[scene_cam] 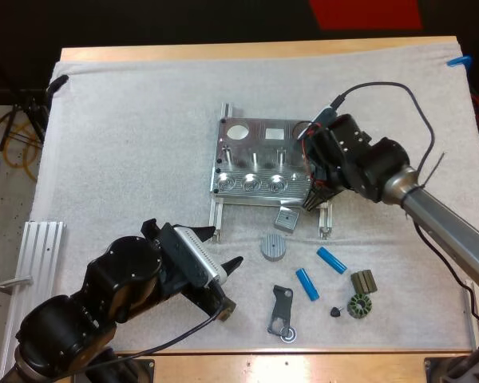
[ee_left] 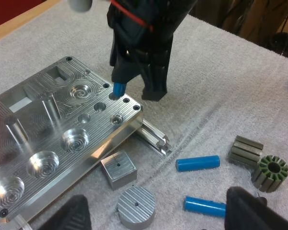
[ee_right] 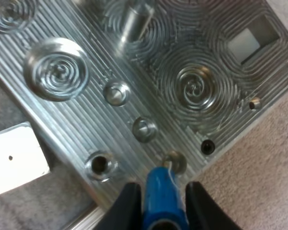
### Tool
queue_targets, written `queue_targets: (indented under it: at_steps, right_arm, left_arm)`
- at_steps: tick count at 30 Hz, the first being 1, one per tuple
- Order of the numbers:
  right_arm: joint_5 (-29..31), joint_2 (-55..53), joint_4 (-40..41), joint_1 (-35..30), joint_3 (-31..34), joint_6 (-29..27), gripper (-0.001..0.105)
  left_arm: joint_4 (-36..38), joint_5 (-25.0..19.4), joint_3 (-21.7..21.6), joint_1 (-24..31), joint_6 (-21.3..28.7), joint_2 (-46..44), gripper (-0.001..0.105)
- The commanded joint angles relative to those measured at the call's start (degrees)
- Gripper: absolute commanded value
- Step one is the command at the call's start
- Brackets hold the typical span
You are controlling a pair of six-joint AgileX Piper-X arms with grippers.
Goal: Load cells from right to left
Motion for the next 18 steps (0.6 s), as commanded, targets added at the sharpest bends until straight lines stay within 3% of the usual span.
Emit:
queue_targets:
  at_steps: [1, 10, 18]
  right_arm:
    - [0.4, 0.3, -1.0, -0.3, -0.6, -1.3, 0.001]
    - [3.3, 3.0, -4.6, -0.3, -0.6, -1.5, 0.001]
    - [3.3, 3.2, -2.8, -0.3, -0.6, -1.5, 0.001]
  left_arm:
    - [-0.2, -1.4, -0.4, -0.1, -0.8, -0.1, 0.059]
    - [-0.2, -1.4, -0.4, -0.1, -0.8, -0.1, 0.059]
    - [-0.2, -1.4, -0.4, -0.1, -0.8, -0.1, 0.059]
